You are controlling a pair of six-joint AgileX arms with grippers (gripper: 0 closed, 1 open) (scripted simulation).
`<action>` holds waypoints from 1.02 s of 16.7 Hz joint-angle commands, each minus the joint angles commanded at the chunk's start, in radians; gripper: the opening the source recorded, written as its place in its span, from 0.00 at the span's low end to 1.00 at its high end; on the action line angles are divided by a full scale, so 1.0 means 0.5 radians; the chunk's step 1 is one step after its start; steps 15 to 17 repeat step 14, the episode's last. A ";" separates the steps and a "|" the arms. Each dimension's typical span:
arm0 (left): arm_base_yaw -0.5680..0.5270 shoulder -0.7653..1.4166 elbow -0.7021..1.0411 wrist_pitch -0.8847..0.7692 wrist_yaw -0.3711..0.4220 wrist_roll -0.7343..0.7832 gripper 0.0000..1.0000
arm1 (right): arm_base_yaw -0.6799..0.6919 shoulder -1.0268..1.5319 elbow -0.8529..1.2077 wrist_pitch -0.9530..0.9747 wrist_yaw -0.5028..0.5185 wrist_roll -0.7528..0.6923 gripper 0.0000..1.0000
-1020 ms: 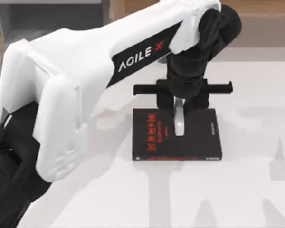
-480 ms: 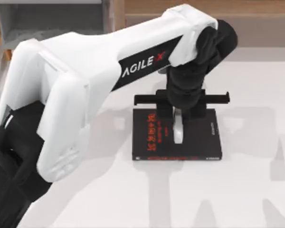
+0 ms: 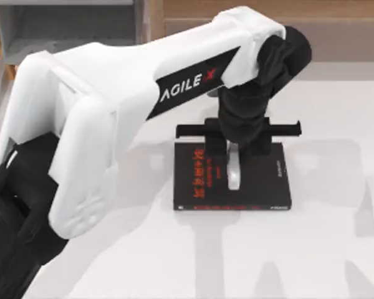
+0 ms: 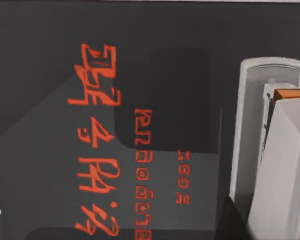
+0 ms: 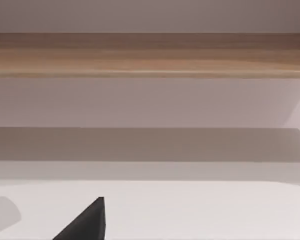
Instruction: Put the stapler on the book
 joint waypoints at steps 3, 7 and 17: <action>0.000 0.000 0.000 0.000 0.000 0.000 0.60 | 0.000 0.000 0.000 0.000 0.000 0.000 1.00; 0.000 0.000 0.000 0.000 0.000 0.000 0.90 | 0.000 0.000 0.000 0.000 0.000 0.000 1.00; 0.000 0.000 0.000 0.000 0.000 0.000 1.00 | 0.000 0.000 0.000 0.000 0.000 0.000 1.00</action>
